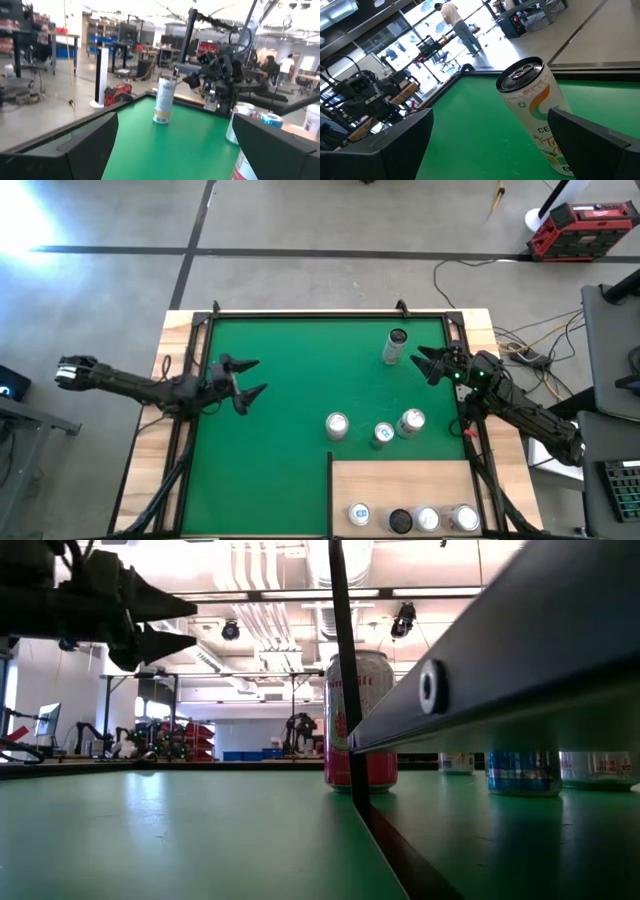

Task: Place canned beverage on shelf
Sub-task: Put the red-silver soda can aligned with the red-silver soda can on the shelf

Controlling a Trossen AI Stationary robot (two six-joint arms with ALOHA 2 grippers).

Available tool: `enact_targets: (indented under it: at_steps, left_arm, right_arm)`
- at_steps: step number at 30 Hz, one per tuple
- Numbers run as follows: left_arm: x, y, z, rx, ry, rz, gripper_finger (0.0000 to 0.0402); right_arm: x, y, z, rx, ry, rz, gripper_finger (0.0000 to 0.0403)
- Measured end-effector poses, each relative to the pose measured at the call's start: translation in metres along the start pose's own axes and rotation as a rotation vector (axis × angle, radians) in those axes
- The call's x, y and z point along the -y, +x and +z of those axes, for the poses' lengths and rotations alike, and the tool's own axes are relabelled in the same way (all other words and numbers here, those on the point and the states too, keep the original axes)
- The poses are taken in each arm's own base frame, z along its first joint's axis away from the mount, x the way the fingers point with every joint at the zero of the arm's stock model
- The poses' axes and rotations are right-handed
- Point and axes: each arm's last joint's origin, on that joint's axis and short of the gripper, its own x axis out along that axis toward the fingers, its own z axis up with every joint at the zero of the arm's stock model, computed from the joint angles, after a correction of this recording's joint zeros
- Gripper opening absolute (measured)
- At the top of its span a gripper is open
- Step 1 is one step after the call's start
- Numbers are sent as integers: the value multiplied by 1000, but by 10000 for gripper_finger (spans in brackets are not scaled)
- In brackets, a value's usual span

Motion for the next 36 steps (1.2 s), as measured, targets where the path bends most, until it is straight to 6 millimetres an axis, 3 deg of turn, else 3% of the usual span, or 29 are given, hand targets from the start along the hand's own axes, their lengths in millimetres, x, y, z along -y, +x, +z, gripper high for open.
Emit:
enact_targets:
  at_steps: [7,29,36]
  left_arm:
    - [-5,-9,3,43,44,-3,378]
    - [-19,-30,-11,-128,133,20,378]
    - [-20,-33,-7,-96,114,17,378]
  right_arm:
    - [0,0,0,0,0,0,384]
    - [0,0,0,0,0,0,384]
    - [0,0,0,0,0,0,384]
